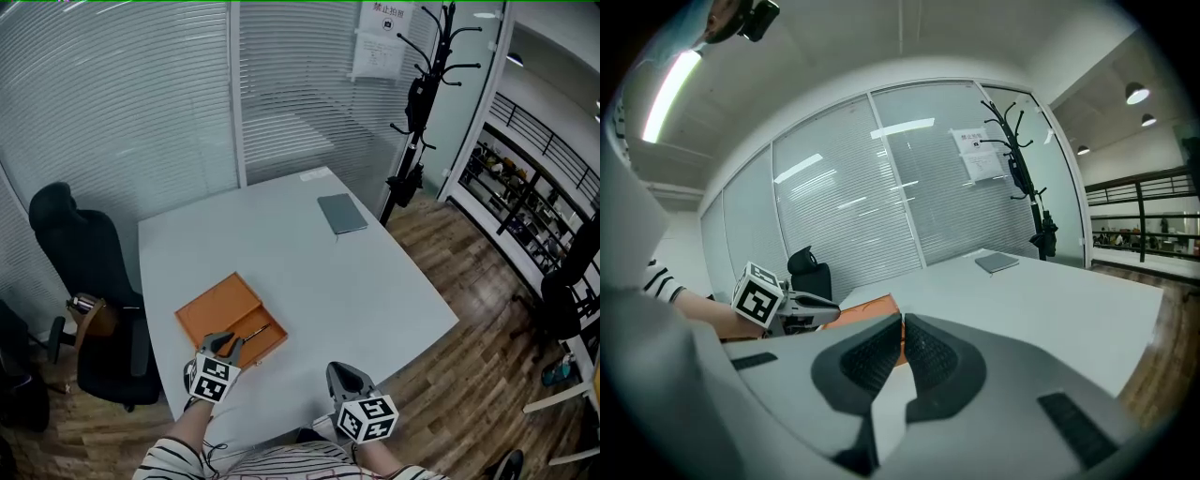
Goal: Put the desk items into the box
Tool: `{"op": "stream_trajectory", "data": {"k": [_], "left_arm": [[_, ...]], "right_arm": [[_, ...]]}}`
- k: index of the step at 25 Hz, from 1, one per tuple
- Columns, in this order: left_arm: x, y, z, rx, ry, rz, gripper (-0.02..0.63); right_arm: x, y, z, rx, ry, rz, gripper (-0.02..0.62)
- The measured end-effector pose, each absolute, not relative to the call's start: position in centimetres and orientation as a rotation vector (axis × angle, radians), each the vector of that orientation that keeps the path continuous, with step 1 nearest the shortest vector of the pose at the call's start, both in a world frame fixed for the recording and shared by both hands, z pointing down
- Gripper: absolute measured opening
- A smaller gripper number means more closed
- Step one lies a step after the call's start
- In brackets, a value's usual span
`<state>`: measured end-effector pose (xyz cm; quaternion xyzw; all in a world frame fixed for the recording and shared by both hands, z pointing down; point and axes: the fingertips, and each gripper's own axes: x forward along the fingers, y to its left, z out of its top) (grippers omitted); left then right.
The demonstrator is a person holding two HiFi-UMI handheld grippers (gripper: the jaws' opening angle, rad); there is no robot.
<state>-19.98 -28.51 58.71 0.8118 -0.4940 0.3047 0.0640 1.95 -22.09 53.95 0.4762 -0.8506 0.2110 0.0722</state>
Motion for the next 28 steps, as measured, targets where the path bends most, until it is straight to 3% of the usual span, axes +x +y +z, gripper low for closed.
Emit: {"op": "stream_trajectory", "data": {"k": [15, 28], "left_arm": [[-20.6, -18.2, 51.5, 2.618, -1.576, 0.634, 0.037], [-22.1, -10.1, 50.6, 2.587, -1.618, 0.464, 0.025]], "right_arm": [[0.0, -15.0, 51.9, 1.496, -2.580, 0.569, 0.026], [-1.9, -10.2, 51.7, 1.488, -2.573, 0.514, 0.026]]}}
